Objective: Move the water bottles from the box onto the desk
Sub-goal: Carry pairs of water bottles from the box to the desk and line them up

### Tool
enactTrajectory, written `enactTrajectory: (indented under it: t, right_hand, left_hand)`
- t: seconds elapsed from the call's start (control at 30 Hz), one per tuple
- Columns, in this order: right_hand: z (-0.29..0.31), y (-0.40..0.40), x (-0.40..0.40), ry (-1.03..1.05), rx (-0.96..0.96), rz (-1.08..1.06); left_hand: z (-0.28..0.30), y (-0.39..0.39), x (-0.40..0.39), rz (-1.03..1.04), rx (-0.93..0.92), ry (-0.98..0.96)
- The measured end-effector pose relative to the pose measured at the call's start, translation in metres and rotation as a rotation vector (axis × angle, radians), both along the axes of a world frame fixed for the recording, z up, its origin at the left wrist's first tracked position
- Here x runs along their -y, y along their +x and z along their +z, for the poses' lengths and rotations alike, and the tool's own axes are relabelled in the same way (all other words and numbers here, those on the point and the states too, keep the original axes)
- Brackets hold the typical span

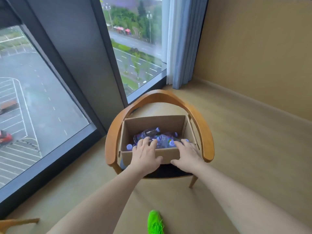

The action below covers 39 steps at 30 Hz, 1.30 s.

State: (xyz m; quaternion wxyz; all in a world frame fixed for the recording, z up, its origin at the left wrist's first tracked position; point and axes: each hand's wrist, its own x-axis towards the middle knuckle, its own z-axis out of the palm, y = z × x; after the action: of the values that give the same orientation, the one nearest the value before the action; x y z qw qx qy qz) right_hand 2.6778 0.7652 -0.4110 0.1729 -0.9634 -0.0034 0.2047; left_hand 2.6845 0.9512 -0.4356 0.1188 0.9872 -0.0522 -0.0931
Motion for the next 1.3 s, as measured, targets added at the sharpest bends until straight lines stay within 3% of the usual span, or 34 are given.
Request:
enactTrajectory:
  t: [0.3, 0.63, 0.97, 1.3]
  right_hand:
    - [-0.05, 0.131, -0.004, -0.008, -0.142, -0.042]
    - [-0.142, 0.24, -0.026, -0.046, -0.33, 0.17]
    - [-0.235, 0.273, -0.049, -0.16, -0.395, 0.295]
    - [-0.259, 0.267, -0.052, -0.284, -0.285, 0.393]
  left_hand:
    - [-0.053, 0.118, -0.022, 0.094, -0.119, -0.04]
    - [-0.131, 0.185, -0.024, 0.251, -0.331, -0.054]
    - [-0.215, 0.218, -0.018, 0.142, -0.374, 0.025]
    - [-0.239, 0.217, -0.004, 0.103, -0.275, 0.165]
